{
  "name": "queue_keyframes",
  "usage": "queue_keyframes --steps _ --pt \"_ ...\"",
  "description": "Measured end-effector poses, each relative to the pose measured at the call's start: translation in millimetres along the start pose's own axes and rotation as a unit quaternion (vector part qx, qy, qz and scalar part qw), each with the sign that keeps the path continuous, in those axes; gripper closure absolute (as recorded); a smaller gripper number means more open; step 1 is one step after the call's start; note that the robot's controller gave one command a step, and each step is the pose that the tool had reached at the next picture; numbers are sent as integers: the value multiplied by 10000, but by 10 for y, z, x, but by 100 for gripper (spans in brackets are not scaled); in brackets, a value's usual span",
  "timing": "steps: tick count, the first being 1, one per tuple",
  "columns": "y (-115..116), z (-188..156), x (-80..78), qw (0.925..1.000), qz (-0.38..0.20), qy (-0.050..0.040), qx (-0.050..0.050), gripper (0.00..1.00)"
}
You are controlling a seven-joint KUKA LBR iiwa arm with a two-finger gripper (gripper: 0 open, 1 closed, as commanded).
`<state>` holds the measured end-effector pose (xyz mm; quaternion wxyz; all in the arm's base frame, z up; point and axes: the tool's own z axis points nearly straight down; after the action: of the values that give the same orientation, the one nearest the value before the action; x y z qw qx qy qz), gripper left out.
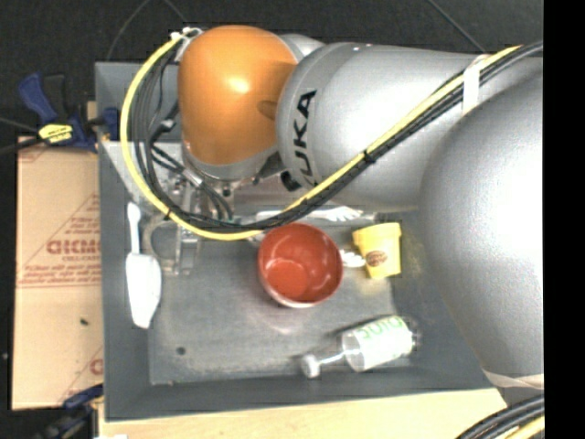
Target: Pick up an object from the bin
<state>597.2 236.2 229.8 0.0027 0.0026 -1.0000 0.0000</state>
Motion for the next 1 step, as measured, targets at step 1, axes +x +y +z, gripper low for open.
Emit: queue_keyframes --steps 1 --pt "-15 -55 -19 10000 27 -43 -10 0"
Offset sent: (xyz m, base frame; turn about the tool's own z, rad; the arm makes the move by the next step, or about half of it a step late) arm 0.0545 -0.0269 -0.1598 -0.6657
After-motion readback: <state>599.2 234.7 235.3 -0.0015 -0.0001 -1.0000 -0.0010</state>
